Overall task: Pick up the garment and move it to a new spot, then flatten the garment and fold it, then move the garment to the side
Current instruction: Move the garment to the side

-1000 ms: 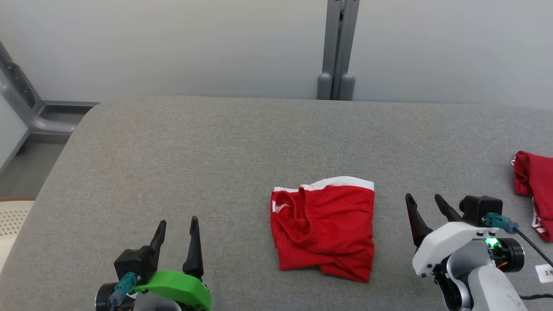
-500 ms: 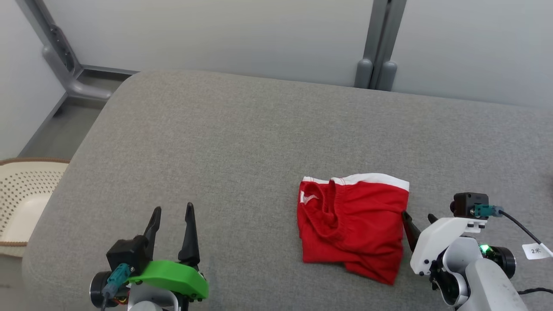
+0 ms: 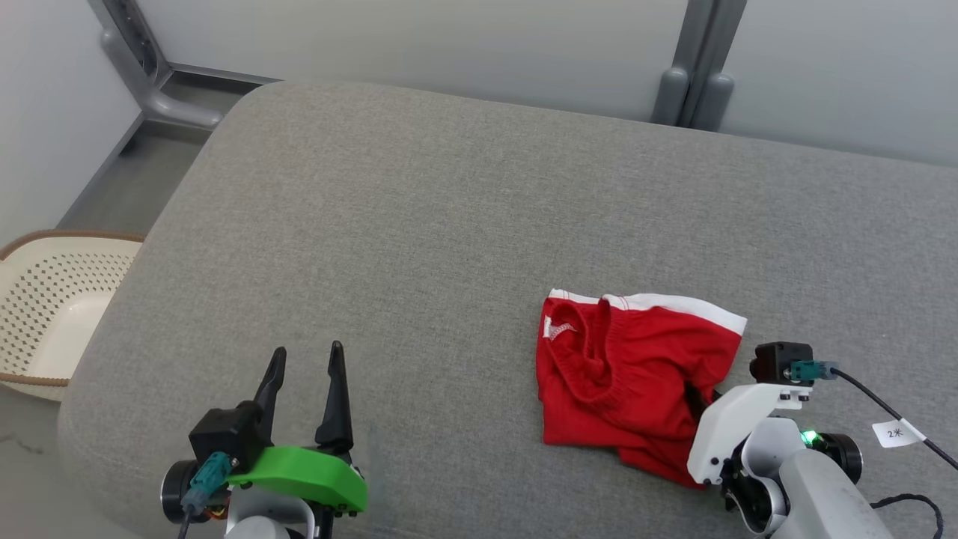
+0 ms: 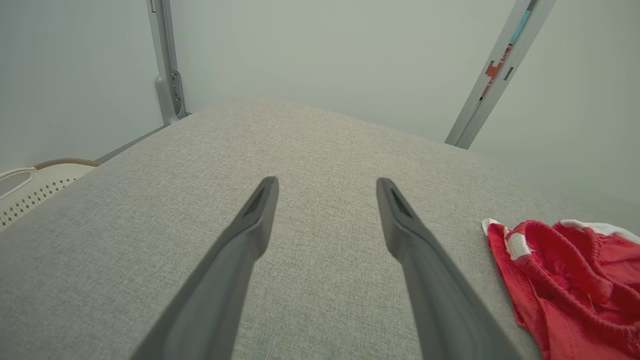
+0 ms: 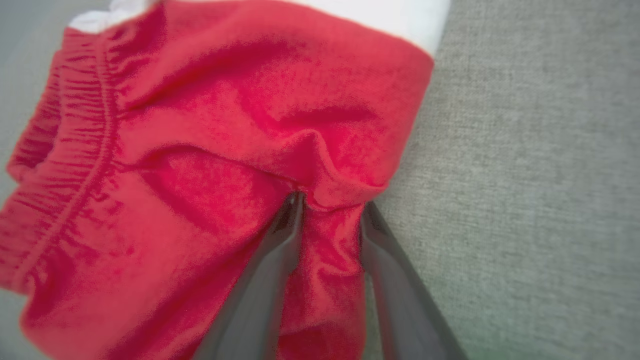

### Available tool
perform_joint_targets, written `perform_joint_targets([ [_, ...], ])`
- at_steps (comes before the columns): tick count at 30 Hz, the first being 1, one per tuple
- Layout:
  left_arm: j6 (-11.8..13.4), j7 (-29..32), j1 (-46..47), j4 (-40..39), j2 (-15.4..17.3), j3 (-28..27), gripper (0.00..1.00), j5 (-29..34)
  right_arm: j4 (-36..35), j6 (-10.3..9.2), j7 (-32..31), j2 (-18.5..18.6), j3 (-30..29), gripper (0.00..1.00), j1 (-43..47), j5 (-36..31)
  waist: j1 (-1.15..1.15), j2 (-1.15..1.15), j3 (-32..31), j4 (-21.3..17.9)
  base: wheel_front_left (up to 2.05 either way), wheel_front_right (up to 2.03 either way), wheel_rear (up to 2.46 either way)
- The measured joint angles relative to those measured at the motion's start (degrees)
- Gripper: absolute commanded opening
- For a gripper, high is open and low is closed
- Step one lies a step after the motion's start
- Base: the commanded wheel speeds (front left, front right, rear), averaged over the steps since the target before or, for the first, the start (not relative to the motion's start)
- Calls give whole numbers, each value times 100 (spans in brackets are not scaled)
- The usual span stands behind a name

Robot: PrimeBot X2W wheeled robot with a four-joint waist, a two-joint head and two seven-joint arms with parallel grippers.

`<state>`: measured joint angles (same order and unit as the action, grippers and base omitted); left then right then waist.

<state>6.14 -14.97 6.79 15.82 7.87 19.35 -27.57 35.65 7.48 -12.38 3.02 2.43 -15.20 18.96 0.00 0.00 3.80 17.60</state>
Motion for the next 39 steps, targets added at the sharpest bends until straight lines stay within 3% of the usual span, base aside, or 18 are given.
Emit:
perform_joint_targets([
  [10, 9, 2, -16, -224, 13, 41, 100, -4, -116, 3, 367, 115, 220, 0, -366, -268, 0, 0, 29, -560, 0, 0, 0],
  [21, -9, 126, 316, -486, 19, 230, 100, 137, -1120, 4, 257, 751, -99, 0, -448, -417, 0, 0, 287, -1815, 0, 0, 0],
  [32, -27, 332, 587, -566, 169, 333, 100, 252, -1458, 3, 292, 590, -435, 0, -416, -558, 0, 0, 693, -3060, 0, 0, 0],
  [39, -7, 405, 662, -633, 241, 358, 100, 269, -1183, 3, 448, 599, -456, 0, -665, -795, 0, 0, 1046, -3320, 0, 0, 0],
])
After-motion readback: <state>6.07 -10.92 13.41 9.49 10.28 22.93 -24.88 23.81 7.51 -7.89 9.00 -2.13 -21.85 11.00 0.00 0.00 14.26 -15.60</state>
